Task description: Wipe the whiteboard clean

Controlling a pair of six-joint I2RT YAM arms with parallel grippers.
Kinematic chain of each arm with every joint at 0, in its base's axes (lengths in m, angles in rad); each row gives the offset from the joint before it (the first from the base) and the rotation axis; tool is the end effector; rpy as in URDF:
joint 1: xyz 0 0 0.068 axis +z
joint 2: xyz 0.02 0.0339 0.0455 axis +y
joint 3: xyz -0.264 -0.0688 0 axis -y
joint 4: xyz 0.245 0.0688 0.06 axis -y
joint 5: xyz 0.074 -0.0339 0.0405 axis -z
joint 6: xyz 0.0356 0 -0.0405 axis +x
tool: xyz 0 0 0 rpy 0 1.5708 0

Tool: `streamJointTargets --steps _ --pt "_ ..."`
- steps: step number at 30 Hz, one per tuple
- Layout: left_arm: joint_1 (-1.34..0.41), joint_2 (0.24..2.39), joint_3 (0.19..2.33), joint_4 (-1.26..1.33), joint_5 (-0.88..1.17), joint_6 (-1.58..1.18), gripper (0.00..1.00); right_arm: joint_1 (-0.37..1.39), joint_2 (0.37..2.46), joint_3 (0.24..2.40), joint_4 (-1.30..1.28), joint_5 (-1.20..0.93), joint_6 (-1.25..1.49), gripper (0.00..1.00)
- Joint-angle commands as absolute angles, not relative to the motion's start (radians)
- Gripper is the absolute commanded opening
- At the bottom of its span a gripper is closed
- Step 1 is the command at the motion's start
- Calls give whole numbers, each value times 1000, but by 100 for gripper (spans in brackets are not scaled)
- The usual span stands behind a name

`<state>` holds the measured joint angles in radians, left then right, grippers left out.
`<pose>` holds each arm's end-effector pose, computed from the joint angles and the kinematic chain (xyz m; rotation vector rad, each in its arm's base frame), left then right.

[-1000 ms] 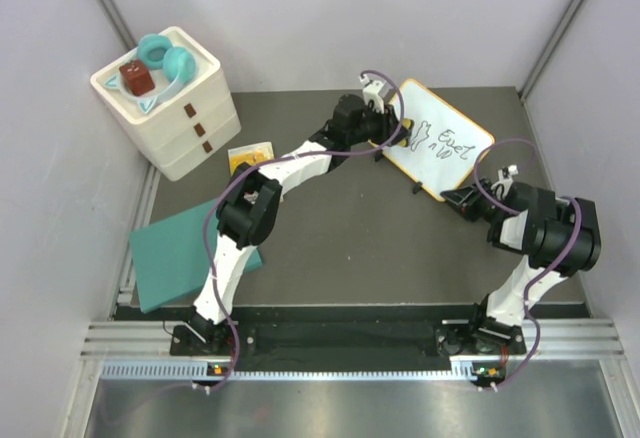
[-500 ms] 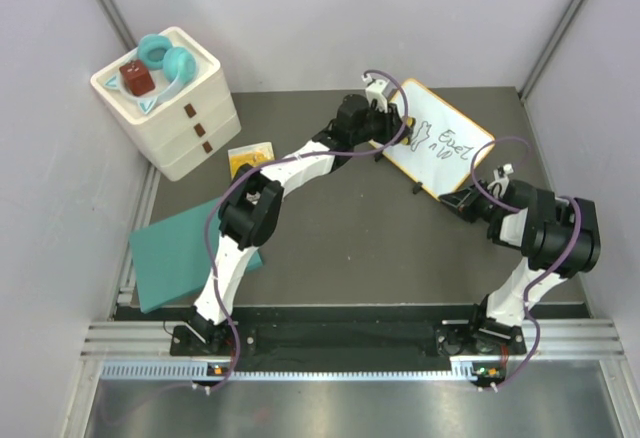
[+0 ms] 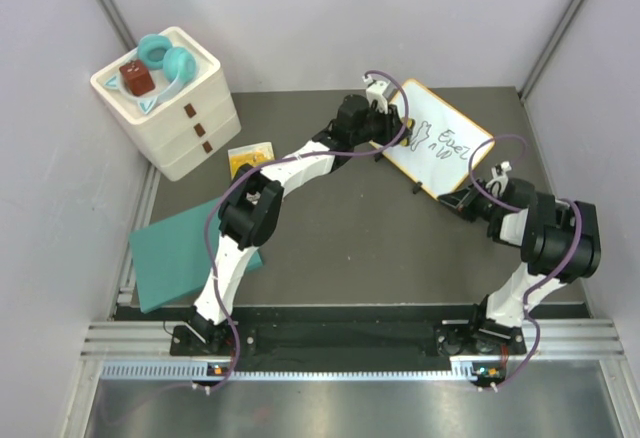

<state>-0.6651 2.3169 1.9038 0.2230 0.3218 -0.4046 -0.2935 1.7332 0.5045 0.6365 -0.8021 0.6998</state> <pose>0.4286 -0.3504 0.2436 0.4884 1.8105 -1.0419 0.2786 -0.0575 0.1082 0.5839 2.0728 1.0981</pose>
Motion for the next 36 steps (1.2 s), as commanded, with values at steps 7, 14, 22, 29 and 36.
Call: streamJointTargets --steps 7,14,22,29,36 --pt "-664 2304 1907 264 311 -399 0 -238 1519 508 378 -759 548 4" --pt "-664 2307 1898 271 311 -414 0 -236 1534 512 295 -761 509 4" --pt "-663 2302 1890 276 325 -408 0 -235 1612 508 325 -770 525 4" --pt "-675 2390 2026 149 324 -368 0 -232 1621 512 322 -779 518 3" --pt "-699 2456 2152 -48 281 -318 0 -209 1634 538 288 -779 500 2"
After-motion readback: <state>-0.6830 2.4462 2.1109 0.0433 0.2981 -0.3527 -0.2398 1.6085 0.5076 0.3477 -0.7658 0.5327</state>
